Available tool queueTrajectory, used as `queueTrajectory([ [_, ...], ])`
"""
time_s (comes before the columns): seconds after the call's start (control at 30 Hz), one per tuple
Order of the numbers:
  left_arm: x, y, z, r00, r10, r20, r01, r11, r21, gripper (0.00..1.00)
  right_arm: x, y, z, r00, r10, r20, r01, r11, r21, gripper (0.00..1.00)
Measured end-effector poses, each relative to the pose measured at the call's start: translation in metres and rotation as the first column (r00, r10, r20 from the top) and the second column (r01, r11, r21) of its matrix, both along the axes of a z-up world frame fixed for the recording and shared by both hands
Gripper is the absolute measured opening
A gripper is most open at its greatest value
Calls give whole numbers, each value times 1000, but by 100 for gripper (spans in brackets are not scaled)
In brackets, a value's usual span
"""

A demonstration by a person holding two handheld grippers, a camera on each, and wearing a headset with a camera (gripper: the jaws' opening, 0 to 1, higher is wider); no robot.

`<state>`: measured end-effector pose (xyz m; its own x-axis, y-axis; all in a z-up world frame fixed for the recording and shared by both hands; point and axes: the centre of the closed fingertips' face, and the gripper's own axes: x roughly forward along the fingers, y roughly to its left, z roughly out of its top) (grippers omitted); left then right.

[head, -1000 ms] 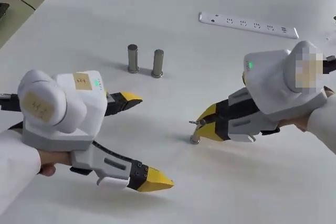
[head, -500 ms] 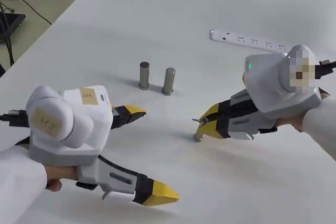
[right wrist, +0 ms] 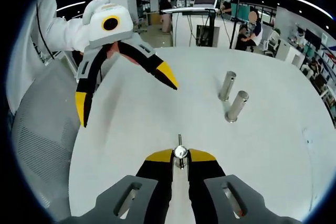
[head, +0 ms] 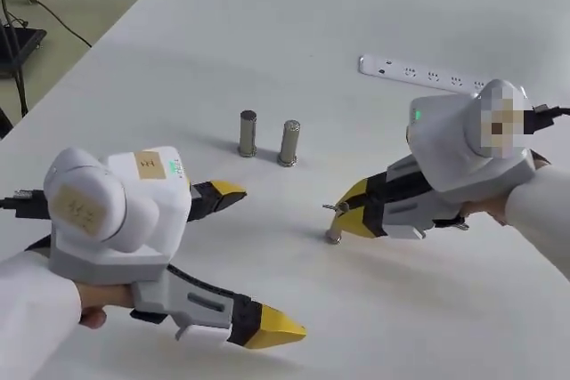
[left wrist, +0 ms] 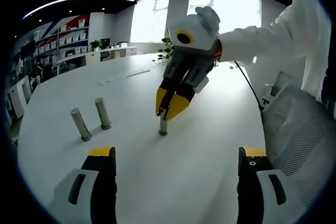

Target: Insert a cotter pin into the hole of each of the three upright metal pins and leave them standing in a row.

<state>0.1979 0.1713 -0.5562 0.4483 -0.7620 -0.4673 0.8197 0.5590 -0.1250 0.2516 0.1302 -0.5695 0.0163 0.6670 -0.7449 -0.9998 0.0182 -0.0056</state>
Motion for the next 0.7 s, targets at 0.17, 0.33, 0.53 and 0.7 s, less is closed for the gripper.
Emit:
queueTrajectory([
  [0.17,2,1,3,1000,10,1,-10,1000,-6,97,-1,3,3,1000,-4,2,4,1000,12,10],
  [0.33,4,5,9,1000,28,4,-28,999,-16,98,-4,1,16,999,-42,-6,43,998,42,20],
  [0.53,6,7,20,999,47,2,-46,998,-50,99,-10,-7,35,993,-116,-24,118,985,126,40],
  [0.7,7,9,24,998,56,-2,-56,997,-59,99,-25,-22,46,981,-185,-55,192,967,167,51],
])
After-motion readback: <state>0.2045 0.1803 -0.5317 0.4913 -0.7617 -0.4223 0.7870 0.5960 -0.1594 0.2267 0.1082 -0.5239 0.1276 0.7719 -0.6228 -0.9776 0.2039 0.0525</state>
